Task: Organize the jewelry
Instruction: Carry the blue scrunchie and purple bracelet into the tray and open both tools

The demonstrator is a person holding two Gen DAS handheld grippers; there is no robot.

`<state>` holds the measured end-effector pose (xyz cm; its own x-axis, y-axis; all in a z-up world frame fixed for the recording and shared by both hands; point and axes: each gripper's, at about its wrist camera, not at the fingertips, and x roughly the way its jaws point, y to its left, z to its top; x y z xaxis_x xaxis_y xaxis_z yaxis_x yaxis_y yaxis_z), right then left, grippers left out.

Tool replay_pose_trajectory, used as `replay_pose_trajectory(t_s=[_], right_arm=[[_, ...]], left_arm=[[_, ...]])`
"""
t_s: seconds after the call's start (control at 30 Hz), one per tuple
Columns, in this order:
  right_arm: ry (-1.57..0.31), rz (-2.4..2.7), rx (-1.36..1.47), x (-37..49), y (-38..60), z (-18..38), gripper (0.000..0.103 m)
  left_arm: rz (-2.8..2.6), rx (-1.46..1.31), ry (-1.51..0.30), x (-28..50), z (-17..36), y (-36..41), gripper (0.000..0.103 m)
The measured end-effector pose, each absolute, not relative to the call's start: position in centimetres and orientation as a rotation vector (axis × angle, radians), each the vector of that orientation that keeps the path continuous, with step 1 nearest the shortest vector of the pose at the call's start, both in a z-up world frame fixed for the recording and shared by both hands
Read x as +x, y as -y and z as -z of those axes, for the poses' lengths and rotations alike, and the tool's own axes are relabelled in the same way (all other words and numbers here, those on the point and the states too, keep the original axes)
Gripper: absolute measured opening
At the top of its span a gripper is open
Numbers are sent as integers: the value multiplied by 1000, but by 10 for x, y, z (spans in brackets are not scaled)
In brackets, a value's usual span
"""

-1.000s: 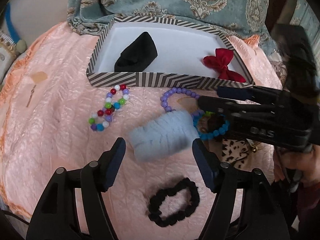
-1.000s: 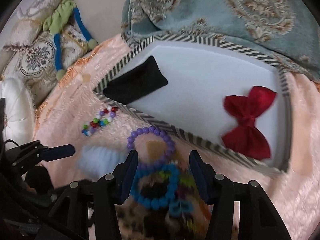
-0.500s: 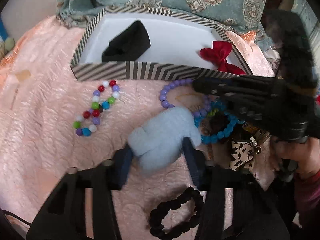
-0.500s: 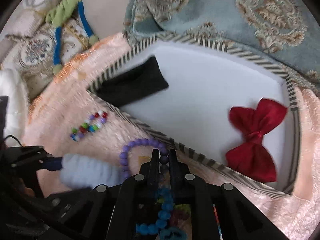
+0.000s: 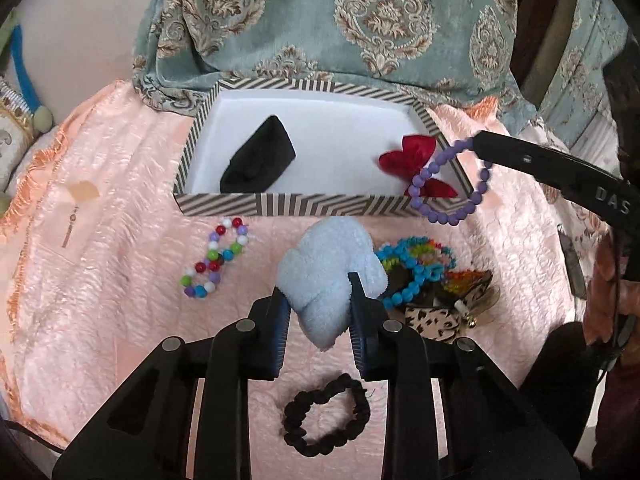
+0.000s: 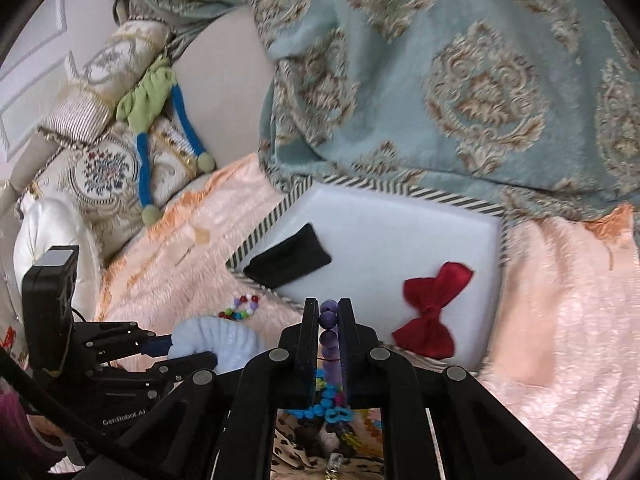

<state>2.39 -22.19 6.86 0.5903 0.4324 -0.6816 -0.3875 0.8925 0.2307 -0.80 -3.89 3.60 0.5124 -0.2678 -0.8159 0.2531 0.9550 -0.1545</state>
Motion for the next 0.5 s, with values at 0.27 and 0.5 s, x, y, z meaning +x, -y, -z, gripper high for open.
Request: replay_pose_trajectory(t_s=[0.27,0.5], right_arm=[[-786,-451,65,20,236,-78,8],[-797,-447,85,30,239,-71,8]], left_arm=[[289,-50,-955,5,-53,44,25],[268,-32,-923,28,-62,54,25]])
